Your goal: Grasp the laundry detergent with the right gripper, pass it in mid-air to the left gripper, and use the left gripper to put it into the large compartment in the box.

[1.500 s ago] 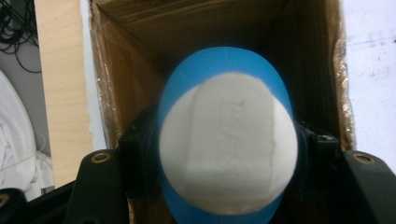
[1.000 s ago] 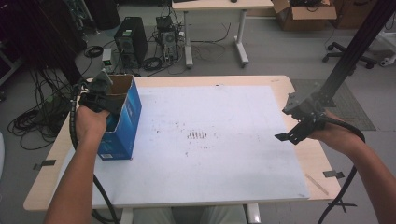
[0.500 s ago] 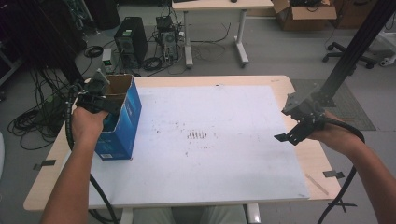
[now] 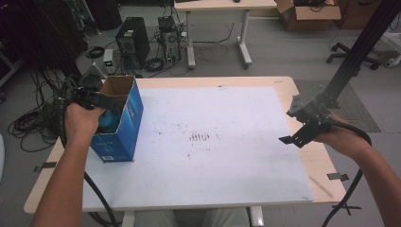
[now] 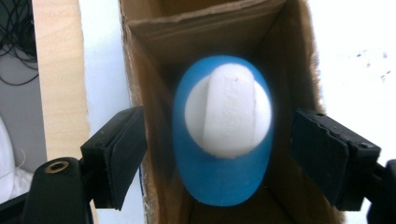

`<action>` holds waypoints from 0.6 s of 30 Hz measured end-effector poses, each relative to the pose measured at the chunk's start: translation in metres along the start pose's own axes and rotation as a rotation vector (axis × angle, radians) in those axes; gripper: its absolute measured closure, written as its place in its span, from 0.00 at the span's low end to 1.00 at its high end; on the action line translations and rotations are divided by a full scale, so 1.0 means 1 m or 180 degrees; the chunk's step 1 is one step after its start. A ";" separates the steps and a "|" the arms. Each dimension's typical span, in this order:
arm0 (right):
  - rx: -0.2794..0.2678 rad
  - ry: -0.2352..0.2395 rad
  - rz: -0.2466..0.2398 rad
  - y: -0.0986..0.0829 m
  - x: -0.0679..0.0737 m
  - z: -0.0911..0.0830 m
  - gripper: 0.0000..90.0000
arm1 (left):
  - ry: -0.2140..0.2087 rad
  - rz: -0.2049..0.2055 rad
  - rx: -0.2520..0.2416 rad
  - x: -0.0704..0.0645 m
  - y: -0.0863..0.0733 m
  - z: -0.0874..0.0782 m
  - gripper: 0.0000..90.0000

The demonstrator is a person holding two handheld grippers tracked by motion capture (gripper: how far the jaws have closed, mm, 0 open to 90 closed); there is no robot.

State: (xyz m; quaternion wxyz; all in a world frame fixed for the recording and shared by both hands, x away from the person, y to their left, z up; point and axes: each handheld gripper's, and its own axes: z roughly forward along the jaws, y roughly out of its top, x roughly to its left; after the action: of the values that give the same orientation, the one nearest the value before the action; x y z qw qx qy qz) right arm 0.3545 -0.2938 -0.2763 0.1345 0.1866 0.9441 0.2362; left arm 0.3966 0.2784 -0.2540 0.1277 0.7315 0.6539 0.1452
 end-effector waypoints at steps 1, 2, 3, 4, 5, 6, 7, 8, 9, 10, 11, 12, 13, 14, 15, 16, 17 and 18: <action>0.0002 0.0002 0.0007 0.000 0.000 0.000 0.06 | -0.0013 0.0007 -0.0004 0.000 0.001 -0.003 0.21; 0.0003 0.0001 0.0002 0.000 0.000 0.000 0.06 | -0.0018 0.0009 -0.0020 0.000 0.001 -0.005 0.21; 0.0007 0.0000 0.0003 0.000 0.000 0.000 0.06 | -0.0021 0.0052 -0.0016 0.000 0.002 -0.008 0.20; 0.0007 0.0001 0.0003 0.000 0.000 0.000 0.06 | -0.0022 0.0065 -0.0028 0.000 0.002 -0.010 0.20; 0.0006 0.0003 0.0000 0.001 0.000 0.000 0.06 | -0.0032 0.0071 -0.0045 -0.001 0.003 -0.012 0.19; 0.0009 0.0002 0.0001 0.001 0.001 0.000 0.06 | -0.0050 0.0087 -0.0033 0.000 0.004 -0.015 0.19; 0.0007 0.0002 -0.0002 0.001 0.001 0.000 0.06 | -0.0074 0.0094 -0.0038 0.000 0.004 -0.016 0.18; 0.0005 0.0007 -0.0001 0.002 0.001 0.000 0.06 | -0.0081 0.0106 -0.0036 0.000 0.005 -0.018 0.18; 0.0004 0.0007 0.0001 0.002 0.001 0.000 0.06 | -0.0093 0.0111 -0.0050 0.000 0.005 -0.019 0.17; -0.0002 0.0007 0.0000 0.002 0.001 0.000 0.06 | -0.0107 0.0130 -0.0059 0.000 0.006 -0.021 0.17; -0.0004 0.0011 0.0007 0.002 0.001 0.000 0.06 | -0.0117 0.0145 -0.0069 -0.001 0.006 -0.023 0.16; -0.0002 0.0013 0.0009 0.003 0.001 0.000 0.06 | -0.0135 0.0167 -0.0079 -0.001 0.006 -0.024 0.16; 0.0004 0.0011 0.0008 0.003 0.001 0.000 0.06 | -0.0145 0.0199 -0.0075 -0.002 0.007 -0.026 0.16; 0.0008 0.0016 0.0008 0.003 0.001 0.000 0.06 | -0.0158 0.0226 -0.0073 -0.003 0.007 -0.027 0.15; 0.0008 0.0016 0.0012 0.003 0.001 0.000 0.06 | -0.0185 0.0252 -0.0065 -0.004 0.007 -0.029 0.15; 0.0010 0.0019 0.0015 0.003 0.001 0.000 0.06 | -0.0199 0.0274 -0.0064 -0.005 0.007 -0.030 0.15; 0.0010 0.0019 0.0016 0.003 0.001 0.000 0.06 | -0.0210 0.0328 -0.0064 -0.007 0.007 -0.032 0.14; 0.0009 0.0021 0.0020 0.003 0.001 0.000 0.06 | -0.0224 0.0341 -0.0068 -0.008 0.007 -0.033 0.14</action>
State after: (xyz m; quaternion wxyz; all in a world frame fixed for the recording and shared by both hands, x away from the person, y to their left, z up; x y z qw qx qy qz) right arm 0.3546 -0.2911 -0.2747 0.1304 0.1889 0.9443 0.2359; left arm 0.3900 0.2691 -0.2213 0.1505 0.7687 0.6073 0.1331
